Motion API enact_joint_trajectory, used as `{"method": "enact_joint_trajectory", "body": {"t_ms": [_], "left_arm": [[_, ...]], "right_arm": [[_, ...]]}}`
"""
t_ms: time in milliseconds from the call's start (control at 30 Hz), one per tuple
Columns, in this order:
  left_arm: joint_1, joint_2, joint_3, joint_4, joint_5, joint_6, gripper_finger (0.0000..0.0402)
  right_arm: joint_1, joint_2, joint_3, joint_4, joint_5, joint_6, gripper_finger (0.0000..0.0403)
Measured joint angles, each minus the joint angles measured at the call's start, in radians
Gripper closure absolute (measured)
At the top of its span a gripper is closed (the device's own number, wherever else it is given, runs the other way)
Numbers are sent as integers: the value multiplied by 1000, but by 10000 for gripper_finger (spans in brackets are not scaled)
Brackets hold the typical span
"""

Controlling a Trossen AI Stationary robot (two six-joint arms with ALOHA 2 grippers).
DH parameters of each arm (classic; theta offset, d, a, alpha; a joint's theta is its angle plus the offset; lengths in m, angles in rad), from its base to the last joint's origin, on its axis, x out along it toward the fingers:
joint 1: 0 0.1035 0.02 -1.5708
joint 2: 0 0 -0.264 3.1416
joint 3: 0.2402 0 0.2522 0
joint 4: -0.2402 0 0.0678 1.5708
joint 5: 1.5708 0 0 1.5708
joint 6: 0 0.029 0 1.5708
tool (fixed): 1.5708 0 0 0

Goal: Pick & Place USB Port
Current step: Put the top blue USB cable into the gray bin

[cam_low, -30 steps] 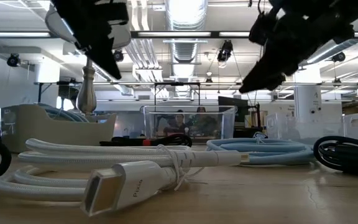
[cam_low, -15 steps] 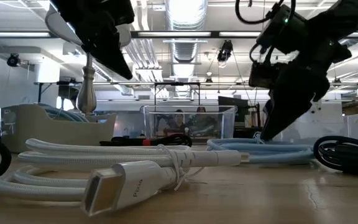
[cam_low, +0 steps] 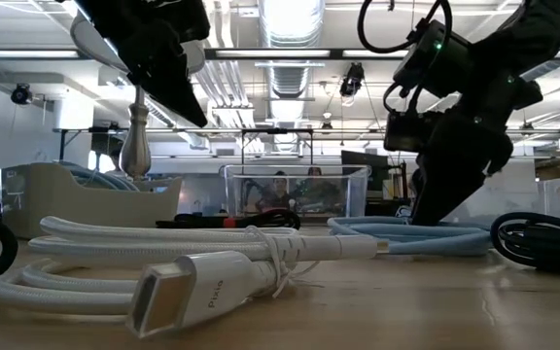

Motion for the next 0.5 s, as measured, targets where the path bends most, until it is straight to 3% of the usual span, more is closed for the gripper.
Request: {"method": "enact_joint_trajectory", "body": {"t_ms": [333, 500], "left_arm": [[1, 0, 0, 8, 0, -28, 261], [1, 2, -1, 64, 2, -121, 261]], "right_arm": [[0, -8, 30, -5, -47, -4, 323], [-1, -22, 78, -5, -58, -28, 330]]}}
